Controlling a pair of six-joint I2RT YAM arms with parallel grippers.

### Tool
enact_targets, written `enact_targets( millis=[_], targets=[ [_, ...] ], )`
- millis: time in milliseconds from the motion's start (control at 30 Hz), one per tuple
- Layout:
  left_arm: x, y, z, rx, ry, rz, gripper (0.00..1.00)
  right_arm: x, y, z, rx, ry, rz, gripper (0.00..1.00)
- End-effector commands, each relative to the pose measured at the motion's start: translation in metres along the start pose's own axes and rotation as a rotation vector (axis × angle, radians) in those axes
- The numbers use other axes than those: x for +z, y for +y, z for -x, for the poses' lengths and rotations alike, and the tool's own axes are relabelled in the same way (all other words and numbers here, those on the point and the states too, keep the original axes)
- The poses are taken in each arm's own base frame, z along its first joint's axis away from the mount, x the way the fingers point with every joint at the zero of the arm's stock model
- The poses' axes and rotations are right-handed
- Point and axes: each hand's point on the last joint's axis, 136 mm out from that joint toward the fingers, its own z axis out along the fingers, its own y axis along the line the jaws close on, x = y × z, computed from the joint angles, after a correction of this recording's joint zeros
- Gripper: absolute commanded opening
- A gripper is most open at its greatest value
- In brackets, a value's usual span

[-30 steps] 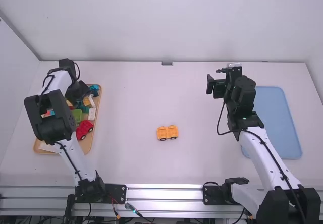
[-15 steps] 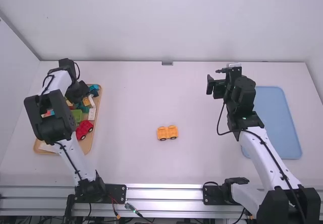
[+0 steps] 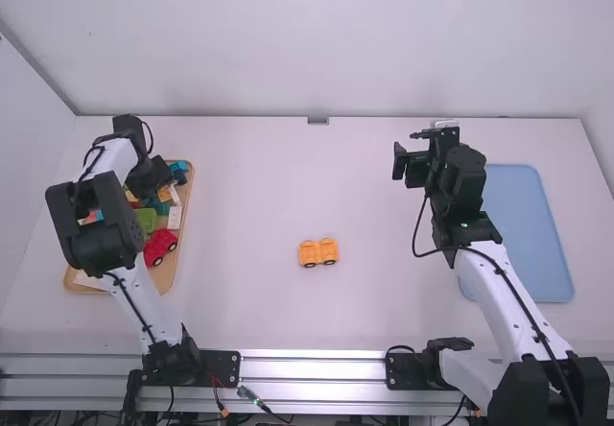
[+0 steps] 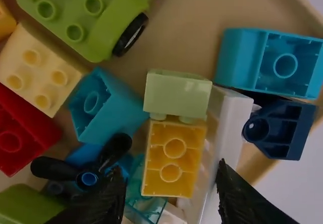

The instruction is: Assemble lego blocks to make yellow taxi

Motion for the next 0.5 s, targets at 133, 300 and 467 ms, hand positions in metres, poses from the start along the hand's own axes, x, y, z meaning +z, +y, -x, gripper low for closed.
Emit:
enact_targets(
  millis=[133, 300, 467],
  targets=[
    [-0.009, 0.004, 0.001, -0.004, -0.016, -0.004, 0.36, 0.0, 0.0, 0.015, 0.005, -0.03, 0.001, 0.99],
    [-0.012, 0.0, 0.014, -0.032, -0.06, -0.022, 0.38, 0.0, 0.0, 0.015, 0.004, -0.03, 0.002, 0.99],
    [-0.025, 0.0, 0.015, -0.031, -0.037, -0.011, 0.41, 0.0, 0.0, 0.015, 0.005, -0.03, 0.0, 0.99]
  ],
)
